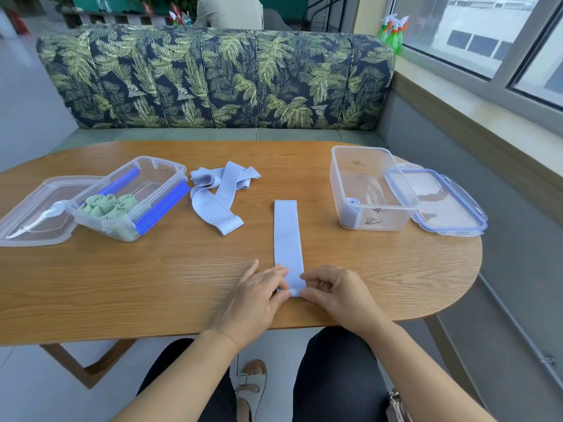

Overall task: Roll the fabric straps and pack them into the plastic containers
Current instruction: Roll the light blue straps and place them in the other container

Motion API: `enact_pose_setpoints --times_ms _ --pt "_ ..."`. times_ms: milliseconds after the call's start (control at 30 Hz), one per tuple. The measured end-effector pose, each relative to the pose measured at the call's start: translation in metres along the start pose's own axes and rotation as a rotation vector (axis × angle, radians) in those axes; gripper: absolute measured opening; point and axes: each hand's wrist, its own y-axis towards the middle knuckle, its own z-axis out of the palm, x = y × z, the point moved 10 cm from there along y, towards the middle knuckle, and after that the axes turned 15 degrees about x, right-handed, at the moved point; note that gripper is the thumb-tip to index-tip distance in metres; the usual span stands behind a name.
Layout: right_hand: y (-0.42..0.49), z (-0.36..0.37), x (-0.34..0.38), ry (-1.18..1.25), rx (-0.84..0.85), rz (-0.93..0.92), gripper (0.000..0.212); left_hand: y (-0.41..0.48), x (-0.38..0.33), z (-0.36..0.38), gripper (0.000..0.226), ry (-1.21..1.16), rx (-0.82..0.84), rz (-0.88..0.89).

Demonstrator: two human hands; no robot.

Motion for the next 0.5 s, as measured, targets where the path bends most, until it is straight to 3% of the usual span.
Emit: enact_pose_setpoints --times_ms 133,367,500 --pt "-0.002 0.002 -0.001 0.009 0.008 -0.002 0.011 0.000 0.000 -0.001 0.028 0.033 -0.048 0.002" --pt "0.006 0.001 -0.001 -0.074 0.034 0.031 0.011 0.002 -0.006 -0.006 0.027 0.102 -0.076 0.022" --pt "0.009 0.001 -0.002 -0.120 0.048 0.057 0.014 0.000 -0.003 -0.010 0.027 -0.004 -0.065 0.005"
